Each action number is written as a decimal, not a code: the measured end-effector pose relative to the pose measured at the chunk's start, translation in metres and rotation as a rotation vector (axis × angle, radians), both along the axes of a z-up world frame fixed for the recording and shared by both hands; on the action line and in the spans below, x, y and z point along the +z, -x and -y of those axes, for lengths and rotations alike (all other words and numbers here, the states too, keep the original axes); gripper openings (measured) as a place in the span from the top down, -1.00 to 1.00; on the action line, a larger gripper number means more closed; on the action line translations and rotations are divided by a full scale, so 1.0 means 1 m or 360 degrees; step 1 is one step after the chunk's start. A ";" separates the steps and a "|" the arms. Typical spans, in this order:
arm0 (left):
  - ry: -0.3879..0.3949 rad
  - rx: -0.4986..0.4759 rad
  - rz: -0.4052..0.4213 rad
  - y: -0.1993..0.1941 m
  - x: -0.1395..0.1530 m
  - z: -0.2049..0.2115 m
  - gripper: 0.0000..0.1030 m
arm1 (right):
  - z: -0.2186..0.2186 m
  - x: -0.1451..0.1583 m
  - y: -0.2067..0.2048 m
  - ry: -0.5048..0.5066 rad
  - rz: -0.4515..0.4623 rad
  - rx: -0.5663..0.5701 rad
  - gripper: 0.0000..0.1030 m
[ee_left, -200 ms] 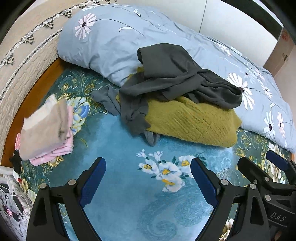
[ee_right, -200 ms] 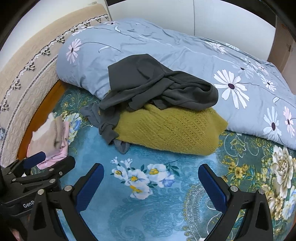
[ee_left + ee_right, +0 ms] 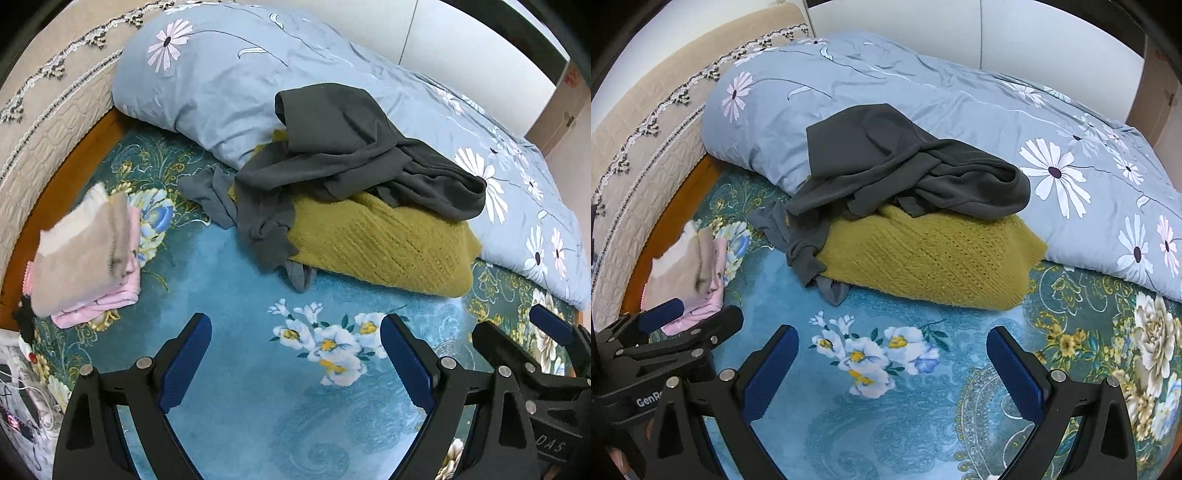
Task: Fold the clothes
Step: 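Reach both grippers toward the dark grey sweatpants on the yellow sweater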
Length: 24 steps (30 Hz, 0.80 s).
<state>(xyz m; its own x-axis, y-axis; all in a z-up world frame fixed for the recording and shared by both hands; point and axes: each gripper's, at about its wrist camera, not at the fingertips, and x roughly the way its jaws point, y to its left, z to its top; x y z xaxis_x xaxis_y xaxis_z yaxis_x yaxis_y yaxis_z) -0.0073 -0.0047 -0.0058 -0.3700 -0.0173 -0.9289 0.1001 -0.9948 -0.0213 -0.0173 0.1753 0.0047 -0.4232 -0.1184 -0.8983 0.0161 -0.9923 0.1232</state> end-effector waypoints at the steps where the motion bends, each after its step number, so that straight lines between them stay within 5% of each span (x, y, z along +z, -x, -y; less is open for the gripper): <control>1: -0.0011 0.0000 0.0000 0.001 -0.001 0.001 -0.81 | 0.000 0.000 0.002 -0.0005 0.0004 0.0001 -1.00; 17: -0.0191 -0.0051 0.0068 0.029 -0.034 0.018 -0.81 | 0.012 -0.015 0.033 -0.0100 0.0058 0.0040 -1.00; 24: -0.0263 0.0009 0.0043 0.044 -0.048 0.036 -0.81 | 0.004 -0.034 0.066 0.0084 0.0114 -0.0050 -1.00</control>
